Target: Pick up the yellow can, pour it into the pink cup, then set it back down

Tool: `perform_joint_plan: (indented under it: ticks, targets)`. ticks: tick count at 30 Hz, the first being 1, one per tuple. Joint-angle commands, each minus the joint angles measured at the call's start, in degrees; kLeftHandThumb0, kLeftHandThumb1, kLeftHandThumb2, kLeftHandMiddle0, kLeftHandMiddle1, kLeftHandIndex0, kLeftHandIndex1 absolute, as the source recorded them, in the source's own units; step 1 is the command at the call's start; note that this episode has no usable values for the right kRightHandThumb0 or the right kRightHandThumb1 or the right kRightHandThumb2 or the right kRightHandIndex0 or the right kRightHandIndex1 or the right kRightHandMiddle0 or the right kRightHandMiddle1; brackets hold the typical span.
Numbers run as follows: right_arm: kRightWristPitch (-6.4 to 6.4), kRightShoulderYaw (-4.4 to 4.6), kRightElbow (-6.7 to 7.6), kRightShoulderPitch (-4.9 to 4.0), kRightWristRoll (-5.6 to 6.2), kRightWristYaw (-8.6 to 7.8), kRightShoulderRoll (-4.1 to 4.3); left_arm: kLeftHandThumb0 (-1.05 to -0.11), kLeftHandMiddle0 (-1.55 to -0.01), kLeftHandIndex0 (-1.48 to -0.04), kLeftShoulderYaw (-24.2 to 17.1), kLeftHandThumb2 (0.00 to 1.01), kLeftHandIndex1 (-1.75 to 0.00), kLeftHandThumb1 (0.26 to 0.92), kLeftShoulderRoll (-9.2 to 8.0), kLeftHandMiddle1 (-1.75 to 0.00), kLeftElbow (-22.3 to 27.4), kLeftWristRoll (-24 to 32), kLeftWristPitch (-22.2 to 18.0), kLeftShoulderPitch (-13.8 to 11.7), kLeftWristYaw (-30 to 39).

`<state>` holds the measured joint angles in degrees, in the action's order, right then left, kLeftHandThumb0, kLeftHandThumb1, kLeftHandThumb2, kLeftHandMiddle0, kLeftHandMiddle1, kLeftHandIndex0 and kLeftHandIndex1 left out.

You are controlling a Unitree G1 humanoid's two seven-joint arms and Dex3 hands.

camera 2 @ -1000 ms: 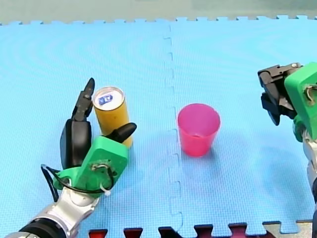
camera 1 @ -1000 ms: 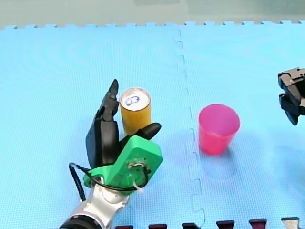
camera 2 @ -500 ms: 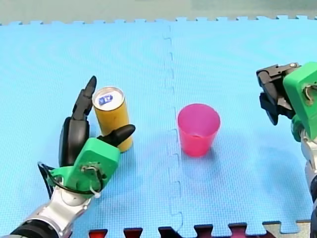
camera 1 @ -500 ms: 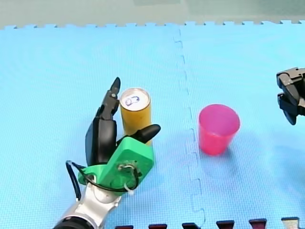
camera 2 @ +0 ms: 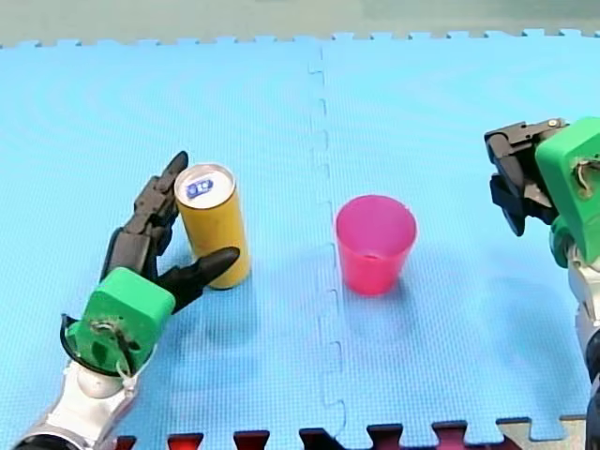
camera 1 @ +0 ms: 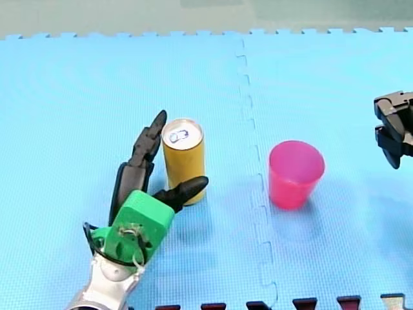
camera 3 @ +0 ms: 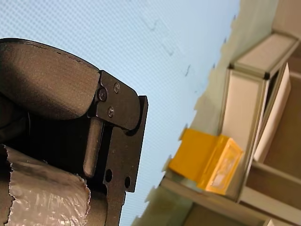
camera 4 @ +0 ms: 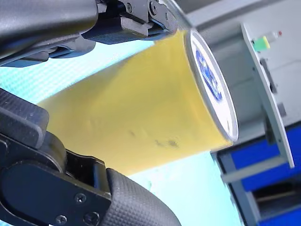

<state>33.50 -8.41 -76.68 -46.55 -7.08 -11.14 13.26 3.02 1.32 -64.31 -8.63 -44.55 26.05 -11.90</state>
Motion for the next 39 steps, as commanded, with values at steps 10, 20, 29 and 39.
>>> perform_joint_plan:
  ticks: [10,20,29,39]
  targets:
    - [-0.43,0.02,-0.2,-0.5,-0.07,0.25,-0.19,-1.048,-0.22,-0.23,-0.9,0.0,0.0,0.828,-1.62,0.0,5.2,0.4,1.7,-2.6,3.5]
    - [-0.36,0.16,-0.18,-0.37,-0.14,-0.1,-0.38,-1.048,-0.22,-0.23,-0.8,0.0,-0.01,0.809,-1.65,0.0,9.3,0.4,3.0,-5.1,4.1]
    - [-0.51,0.6,-0.31,-0.1,-0.68,0.63,-0.94,-1.048,-0.22,-0.24,-0.8,0.0,-0.01,0.801,-1.94,0.0,12.3,0.3,4.7,-6.6,4.6]
    - [-0.77,0.18,-0.46,0.02,-0.5,0.59,-1.33,-1.048,-0.22,-0.24,-1.0,0.0,-0.01,0.802,-2.21,0.0,12.5,0.7,4.7,-6.8,5.5]
